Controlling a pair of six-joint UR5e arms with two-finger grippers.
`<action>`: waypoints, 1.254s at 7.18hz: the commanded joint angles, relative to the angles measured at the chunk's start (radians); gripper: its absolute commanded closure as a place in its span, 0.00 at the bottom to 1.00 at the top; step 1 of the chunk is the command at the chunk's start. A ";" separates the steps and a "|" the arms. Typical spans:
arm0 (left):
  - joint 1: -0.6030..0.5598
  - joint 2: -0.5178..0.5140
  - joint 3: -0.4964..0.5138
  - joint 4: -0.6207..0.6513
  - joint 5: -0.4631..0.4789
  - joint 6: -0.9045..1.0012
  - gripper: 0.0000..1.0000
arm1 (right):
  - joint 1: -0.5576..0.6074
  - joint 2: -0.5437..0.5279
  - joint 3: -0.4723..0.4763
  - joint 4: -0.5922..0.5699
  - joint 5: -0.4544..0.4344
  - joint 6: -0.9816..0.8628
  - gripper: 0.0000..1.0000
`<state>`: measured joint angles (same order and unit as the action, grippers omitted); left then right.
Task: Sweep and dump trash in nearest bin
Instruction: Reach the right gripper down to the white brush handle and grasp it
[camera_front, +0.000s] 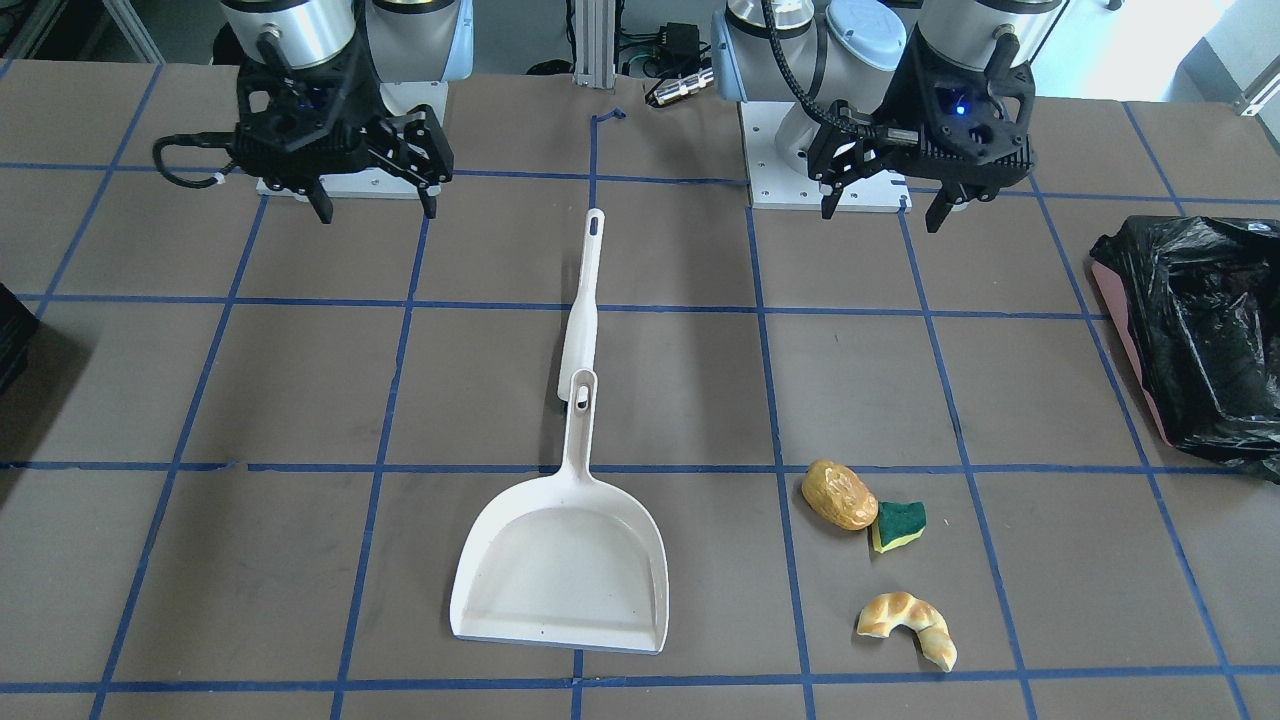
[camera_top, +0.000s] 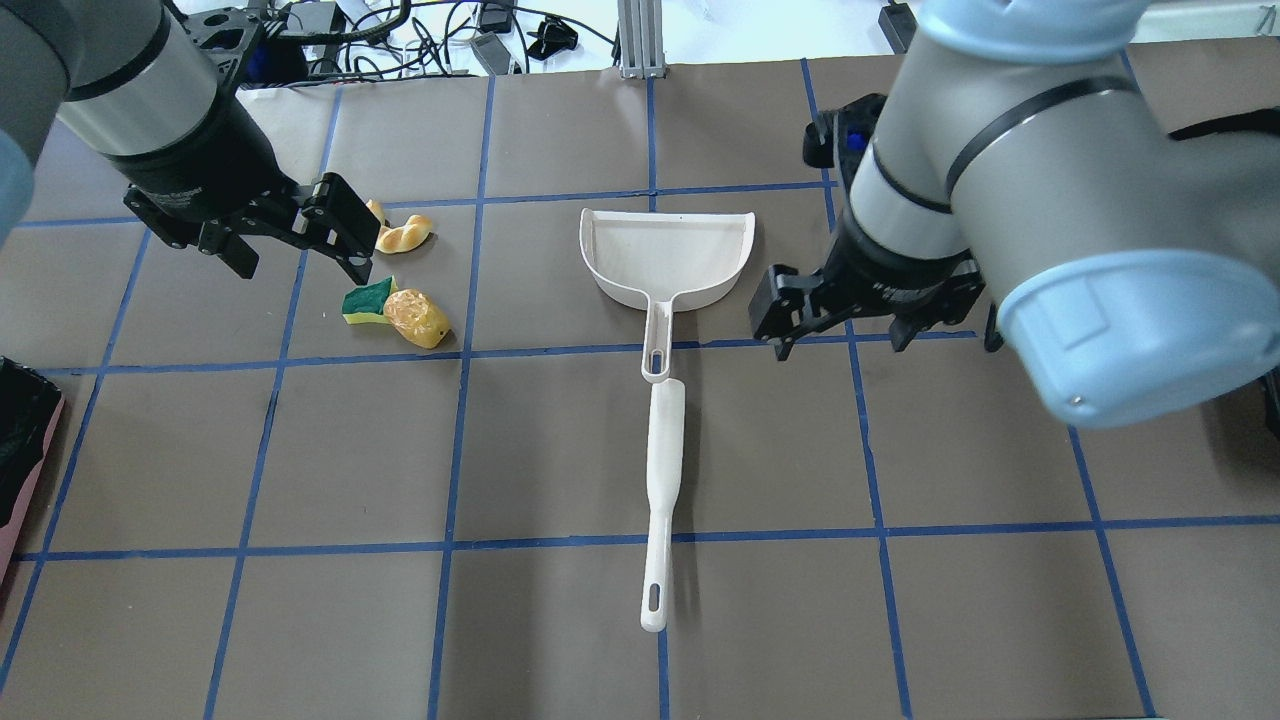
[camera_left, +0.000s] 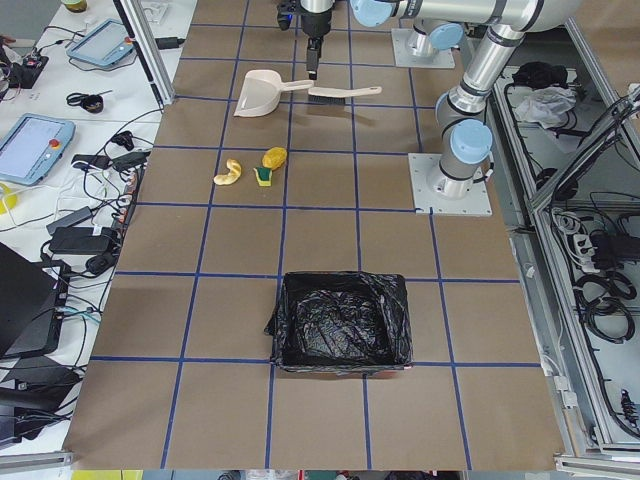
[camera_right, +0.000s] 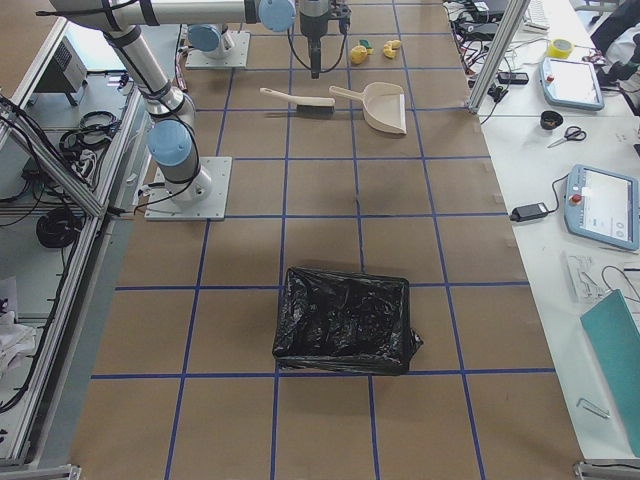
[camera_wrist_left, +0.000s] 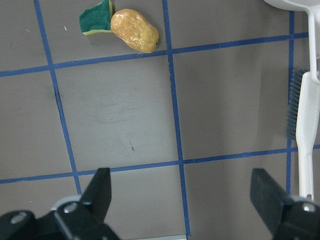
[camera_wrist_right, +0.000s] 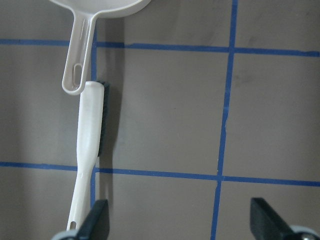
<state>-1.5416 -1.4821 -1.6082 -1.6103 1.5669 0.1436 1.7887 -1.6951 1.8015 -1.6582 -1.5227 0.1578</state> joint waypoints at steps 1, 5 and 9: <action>0.002 -0.003 -0.001 0.003 0.001 0.016 0.00 | 0.142 0.002 0.141 -0.079 0.004 0.144 0.00; 0.017 -0.067 0.004 0.116 0.001 0.021 0.00 | 0.394 0.191 0.300 -0.455 -0.022 0.357 0.02; -0.110 -0.254 0.016 0.326 -0.010 -0.036 0.00 | 0.399 0.244 0.308 -0.448 -0.002 0.359 0.22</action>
<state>-1.5897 -1.6822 -1.5963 -1.3482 1.5594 0.1266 2.1865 -1.4607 2.1084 -2.1097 -1.5297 0.5163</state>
